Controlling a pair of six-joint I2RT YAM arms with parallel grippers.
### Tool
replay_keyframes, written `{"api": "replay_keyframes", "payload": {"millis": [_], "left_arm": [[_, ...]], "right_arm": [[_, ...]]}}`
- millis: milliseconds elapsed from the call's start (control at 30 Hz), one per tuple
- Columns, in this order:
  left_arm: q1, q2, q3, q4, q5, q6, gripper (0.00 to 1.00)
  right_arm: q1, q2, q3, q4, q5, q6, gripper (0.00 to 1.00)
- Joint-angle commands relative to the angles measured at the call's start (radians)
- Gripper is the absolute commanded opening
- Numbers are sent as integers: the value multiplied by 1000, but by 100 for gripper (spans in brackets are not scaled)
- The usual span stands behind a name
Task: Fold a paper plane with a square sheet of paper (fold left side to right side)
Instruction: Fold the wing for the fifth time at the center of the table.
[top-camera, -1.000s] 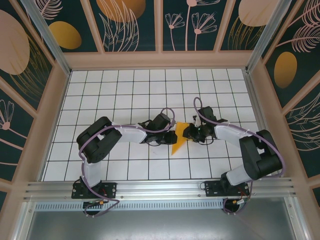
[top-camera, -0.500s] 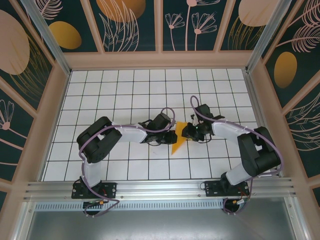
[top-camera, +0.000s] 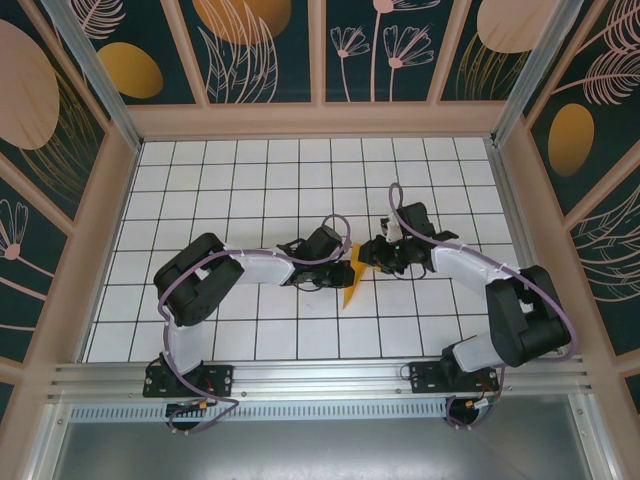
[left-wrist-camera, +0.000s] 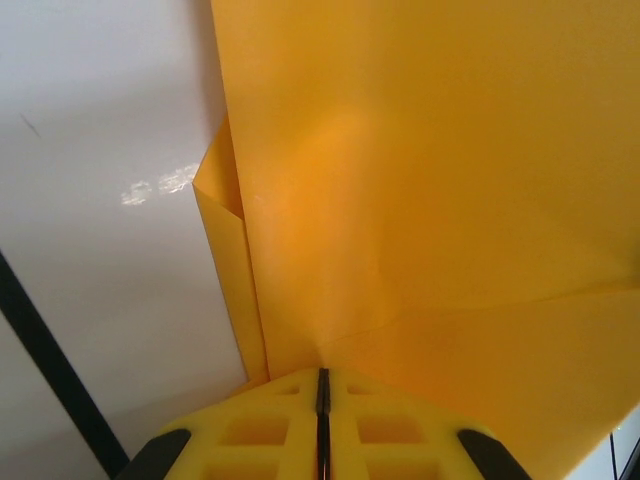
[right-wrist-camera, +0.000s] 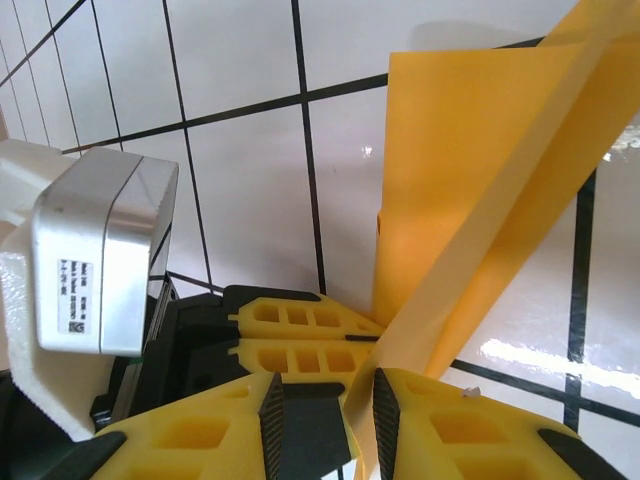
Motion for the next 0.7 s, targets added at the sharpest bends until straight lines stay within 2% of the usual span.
{"api": "replay_keyframes", "payload": {"millis": [0, 333, 667], "left_arm": [[2, 16, 3, -61, -47, 24, 12], [17, -34, -17, -60, -57, 23, 15], [38, -137, -30, -71, -60, 56, 22]], "right_arm": [[-5, 41, 7, 34, -22, 16, 33], [-4, 96, 24, 50, -19, 13, 33], [-2, 125, 52, -20, 22, -18, 21]]}}
